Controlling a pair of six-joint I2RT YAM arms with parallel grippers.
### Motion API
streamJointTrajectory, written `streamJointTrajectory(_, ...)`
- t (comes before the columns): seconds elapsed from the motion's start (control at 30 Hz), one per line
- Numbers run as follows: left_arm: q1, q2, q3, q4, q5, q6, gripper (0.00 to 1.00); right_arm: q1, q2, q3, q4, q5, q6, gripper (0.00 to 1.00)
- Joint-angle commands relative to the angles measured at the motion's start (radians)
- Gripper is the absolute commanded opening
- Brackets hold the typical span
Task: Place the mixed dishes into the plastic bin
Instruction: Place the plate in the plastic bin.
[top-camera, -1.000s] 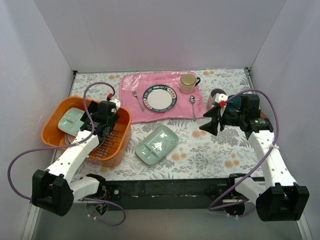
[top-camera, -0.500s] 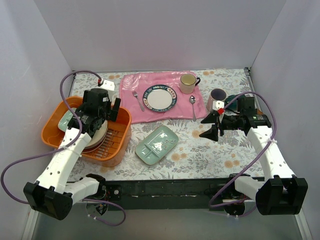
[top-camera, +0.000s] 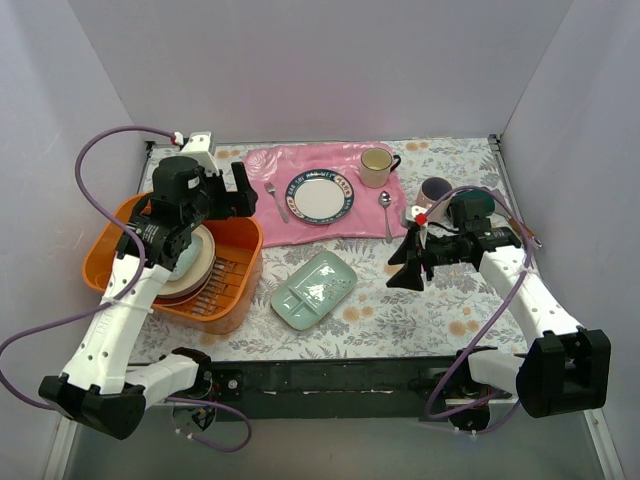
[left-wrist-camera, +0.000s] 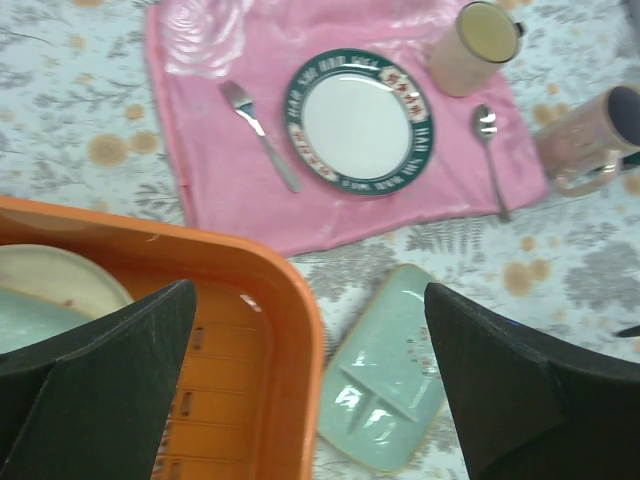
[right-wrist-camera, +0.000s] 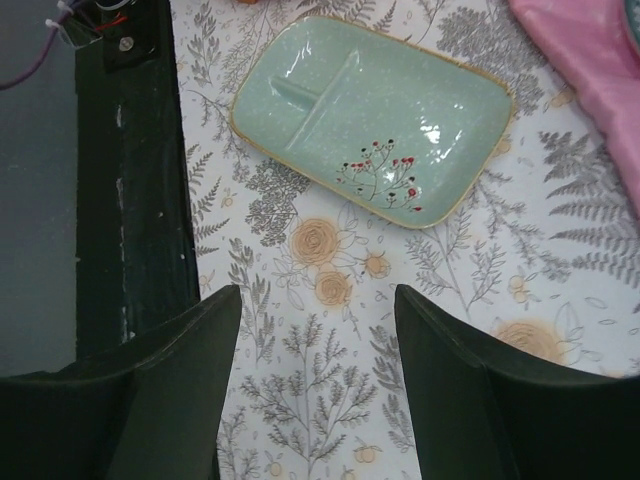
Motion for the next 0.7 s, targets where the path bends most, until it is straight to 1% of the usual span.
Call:
streamJointTrajectory(0.0,0.000,0.007,0.023,0.061,0.168,-0.200,0.98,0.031,-0.005,-0.041,0.115,0.061,0.224,0.70)
streamJointTrajectory(0.1,-0.002,-0.002,-0.003,0.115,0.218,-0.249,0.98,0.040,0.007,-0.056,0.164,0.088,0.293,0.70)
streamJointTrajectory(0.13,-0.002,-0.002,-0.008,0.133,0.222,-0.288,0.98,0.043,0.012,-0.061,0.198,0.096,0.346,0.69)
streamJointTrajectory(0.2,-0.002,-0.005,-0.017,0.145,0.231,-0.312,0.98,0.049,0.033,-0.073,0.248,0.125,0.420,0.68)
streamJointTrajectory(0.23,-0.002,-0.006,-0.020,0.156,0.237,-0.329,0.98,0.054,0.042,-0.077,0.270,0.133,0.507,0.67)
streamJointTrajectory(0.27,0.000,-0.008,-0.023,0.162,0.248,-0.337,0.98,0.063,0.055,-0.081,0.323,0.144,0.553,0.66)
streamJointTrajectory(0.33,-0.002,-0.012,-0.037,0.175,0.274,-0.345,0.98,0.071,0.102,-0.081,0.359,0.153,0.632,0.66)
streamJointTrajectory(0.37,-0.002,-0.016,-0.040,0.175,0.280,-0.349,0.98,0.086,0.117,-0.078,0.388,0.162,0.696,0.65)
streamJointTrajectory(0.53,-0.002,-0.052,-0.060,0.172,0.274,-0.357,0.98,0.144,0.222,-0.026,0.433,0.277,0.799,0.65)
streamJointTrajectory(0.57,-0.002,-0.058,-0.063,0.173,0.269,-0.357,0.98,0.160,0.239,-0.015,0.437,0.291,0.830,0.65)
streamJointTrajectory(0.67,-0.002,-0.094,-0.082,0.184,0.266,-0.362,0.98,0.186,0.314,0.031,0.439,0.300,0.854,0.65)
